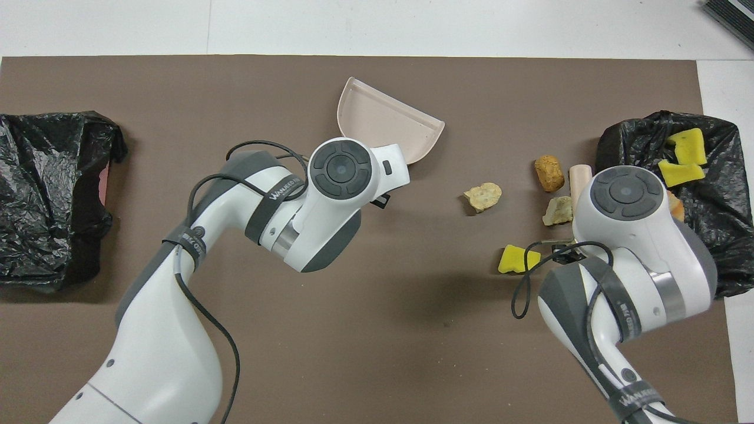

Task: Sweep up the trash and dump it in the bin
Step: 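Sweep the bread chunks into the dustpan with the right gripper's brush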

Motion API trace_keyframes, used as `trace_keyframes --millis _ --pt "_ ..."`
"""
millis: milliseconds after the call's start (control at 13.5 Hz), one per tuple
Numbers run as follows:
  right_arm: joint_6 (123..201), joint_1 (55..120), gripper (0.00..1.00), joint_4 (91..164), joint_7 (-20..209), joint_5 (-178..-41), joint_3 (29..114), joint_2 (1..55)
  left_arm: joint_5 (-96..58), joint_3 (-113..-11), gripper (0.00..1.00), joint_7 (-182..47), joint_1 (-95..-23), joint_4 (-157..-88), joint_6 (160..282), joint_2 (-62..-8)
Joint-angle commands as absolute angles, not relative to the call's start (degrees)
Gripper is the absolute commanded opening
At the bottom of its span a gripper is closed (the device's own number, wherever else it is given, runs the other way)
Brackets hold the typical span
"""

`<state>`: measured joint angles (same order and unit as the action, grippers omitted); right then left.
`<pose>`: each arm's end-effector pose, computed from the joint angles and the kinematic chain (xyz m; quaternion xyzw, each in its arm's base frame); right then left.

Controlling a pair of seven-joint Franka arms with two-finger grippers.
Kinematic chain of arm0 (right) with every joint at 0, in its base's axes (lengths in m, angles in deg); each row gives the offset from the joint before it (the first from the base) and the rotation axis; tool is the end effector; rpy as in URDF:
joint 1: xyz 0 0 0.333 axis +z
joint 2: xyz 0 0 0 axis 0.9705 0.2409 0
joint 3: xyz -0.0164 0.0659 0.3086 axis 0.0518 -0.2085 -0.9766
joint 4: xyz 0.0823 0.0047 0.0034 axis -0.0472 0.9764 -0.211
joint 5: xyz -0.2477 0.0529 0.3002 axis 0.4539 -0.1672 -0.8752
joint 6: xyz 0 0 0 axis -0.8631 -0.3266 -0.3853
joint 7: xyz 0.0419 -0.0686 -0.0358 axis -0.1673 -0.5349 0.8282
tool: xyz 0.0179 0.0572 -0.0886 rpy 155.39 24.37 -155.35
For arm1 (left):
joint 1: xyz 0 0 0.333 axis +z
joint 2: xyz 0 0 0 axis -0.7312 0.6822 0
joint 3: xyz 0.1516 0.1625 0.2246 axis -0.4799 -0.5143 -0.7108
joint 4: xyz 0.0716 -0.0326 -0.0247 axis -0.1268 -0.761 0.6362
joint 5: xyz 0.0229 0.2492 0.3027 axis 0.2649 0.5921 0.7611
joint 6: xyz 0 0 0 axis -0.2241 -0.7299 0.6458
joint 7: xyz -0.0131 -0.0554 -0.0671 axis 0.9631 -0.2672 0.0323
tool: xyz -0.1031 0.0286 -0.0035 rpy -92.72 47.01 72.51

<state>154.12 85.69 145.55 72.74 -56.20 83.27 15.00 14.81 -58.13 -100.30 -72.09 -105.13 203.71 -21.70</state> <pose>0.5224 0.0225 0.3770 0.9763 0.0208 -0.0947 0.1934 0.5884 -0.3440 0.4107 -0.8953 0.4397 -0.0595 0.0395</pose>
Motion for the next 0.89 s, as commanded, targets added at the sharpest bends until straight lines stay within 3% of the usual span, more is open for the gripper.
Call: trace_keyframes --millis 0,371,816 --pt "157.23 83.44 0.00 145.78 76.26 -55.00 82.51 17.14 14.85 -57.55 0.00 -117.17 -67.74 -112.04 203.43 -27.38" --pt "161.71 86.42 0.00 144.48 77.67 -56.49 81.98 21.62 8.02 -57.55 0.00 -153.80 -58.69 -118.37 203.52 -31.15" --pt "161.99 93.45 0.00 139.47 77.06 -68.86 81.89 25.94 5.28 -57.46 0.00 -152.31 -60.33 -126.11 207.46 -33.71"
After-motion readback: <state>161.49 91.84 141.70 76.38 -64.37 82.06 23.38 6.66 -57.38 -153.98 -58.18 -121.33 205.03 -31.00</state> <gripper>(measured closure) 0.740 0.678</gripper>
